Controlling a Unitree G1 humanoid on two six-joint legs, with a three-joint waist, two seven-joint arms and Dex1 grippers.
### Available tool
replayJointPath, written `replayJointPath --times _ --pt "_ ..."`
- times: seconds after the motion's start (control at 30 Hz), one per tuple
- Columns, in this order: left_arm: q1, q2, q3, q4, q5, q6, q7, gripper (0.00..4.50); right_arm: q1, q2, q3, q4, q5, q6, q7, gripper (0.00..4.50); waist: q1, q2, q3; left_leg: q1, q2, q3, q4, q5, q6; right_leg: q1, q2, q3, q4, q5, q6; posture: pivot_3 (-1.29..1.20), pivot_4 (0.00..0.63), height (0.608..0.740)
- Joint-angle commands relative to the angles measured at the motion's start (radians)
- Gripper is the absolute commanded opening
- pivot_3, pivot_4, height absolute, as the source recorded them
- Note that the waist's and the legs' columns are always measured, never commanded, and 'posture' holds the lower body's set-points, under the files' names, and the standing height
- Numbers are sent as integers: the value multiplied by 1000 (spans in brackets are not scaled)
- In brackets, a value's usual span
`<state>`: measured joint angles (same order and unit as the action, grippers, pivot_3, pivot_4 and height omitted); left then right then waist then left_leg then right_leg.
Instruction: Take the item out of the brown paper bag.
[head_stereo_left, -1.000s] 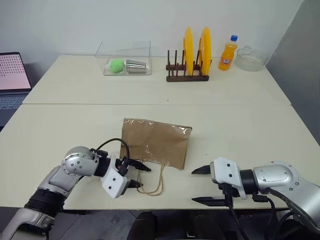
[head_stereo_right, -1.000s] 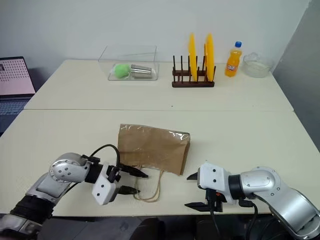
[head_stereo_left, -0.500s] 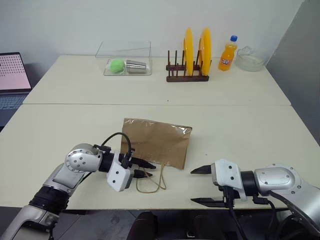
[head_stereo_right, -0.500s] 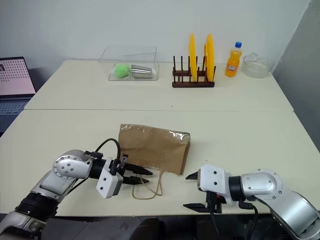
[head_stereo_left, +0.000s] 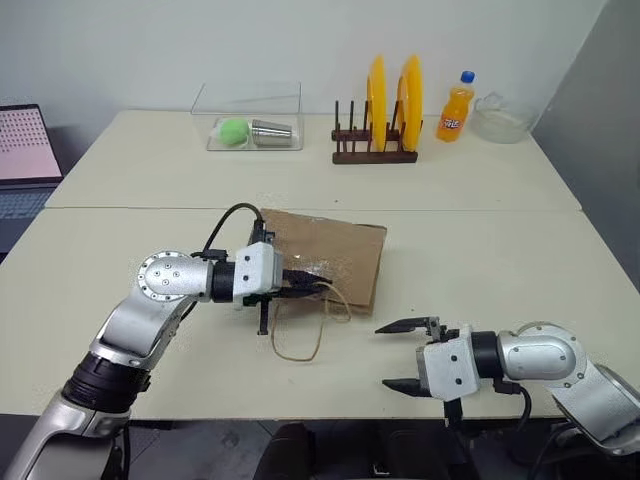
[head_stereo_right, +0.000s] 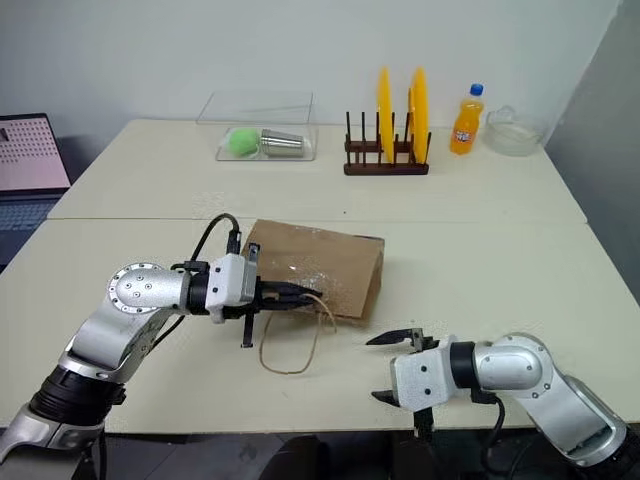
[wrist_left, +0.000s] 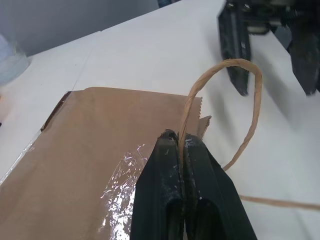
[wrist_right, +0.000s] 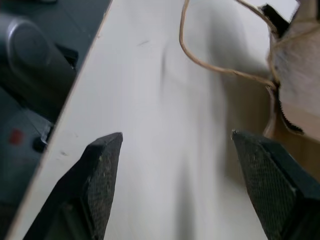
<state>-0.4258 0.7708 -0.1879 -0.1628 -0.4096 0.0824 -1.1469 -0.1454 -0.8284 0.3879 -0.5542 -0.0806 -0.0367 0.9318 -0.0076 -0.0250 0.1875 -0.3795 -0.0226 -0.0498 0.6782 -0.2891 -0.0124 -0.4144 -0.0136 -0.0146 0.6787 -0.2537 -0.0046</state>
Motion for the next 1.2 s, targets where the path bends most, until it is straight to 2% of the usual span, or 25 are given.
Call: replayJointPath --times 0.03,0.27,0.5,0.67,0.87,1.03,1.2 --pt "-8 -8 38 -48 -19 21 -4 34 -56 61 36 51 -110 -99 -51 3676 0 0 0 0 0 0 0 0 0 0 0 0 0 0 0 0 150 740" --pt "-2 -23 52 -51 -11 31 -10 34 -120 182 101 141 -253 -205 -118 3676 5 0 0 0 0 0 0 0 0 0 0 1 0 0 0 0 150 740" --pt "-7 -30 61 -58 -9 47 -7 34 -61 121 77 183 -244 -319 -108 3676 8 0 0 0 -1 0 0 0 0 0 -1 1 0 0 0 0 150 740" --pt "-8 -34 65 -61 -9 58 -7 34 -126 201 83 206 -318 -389 -199 3676 -2 0 0 2 0 1 0 0 0 0 0 2 1 0 0 0 150 740" --pt "-14 -35 64 -59 -9 66 -17 34 -180 241 129 288 -373 -447 -200 3676 7 0 0 2 0 1 0 0 0 1 0 2 1 0 -1 0 150 740" --pt "-19 -35 67 -57 -8 69 -25 34 -194 276 172 350 -425 -424 -187 3676 5 0 0 2 -1 0 0 0 0 1 0 1 1 2 -5 0 150 740" --pt "-18 -34 69 -58 -6 70 -25 34 -203 341 193 433 -490 -392 -234 3676 5 0 0 2 -1 1 0 0 0 1 0 2 1 2 -5 0 150 740"
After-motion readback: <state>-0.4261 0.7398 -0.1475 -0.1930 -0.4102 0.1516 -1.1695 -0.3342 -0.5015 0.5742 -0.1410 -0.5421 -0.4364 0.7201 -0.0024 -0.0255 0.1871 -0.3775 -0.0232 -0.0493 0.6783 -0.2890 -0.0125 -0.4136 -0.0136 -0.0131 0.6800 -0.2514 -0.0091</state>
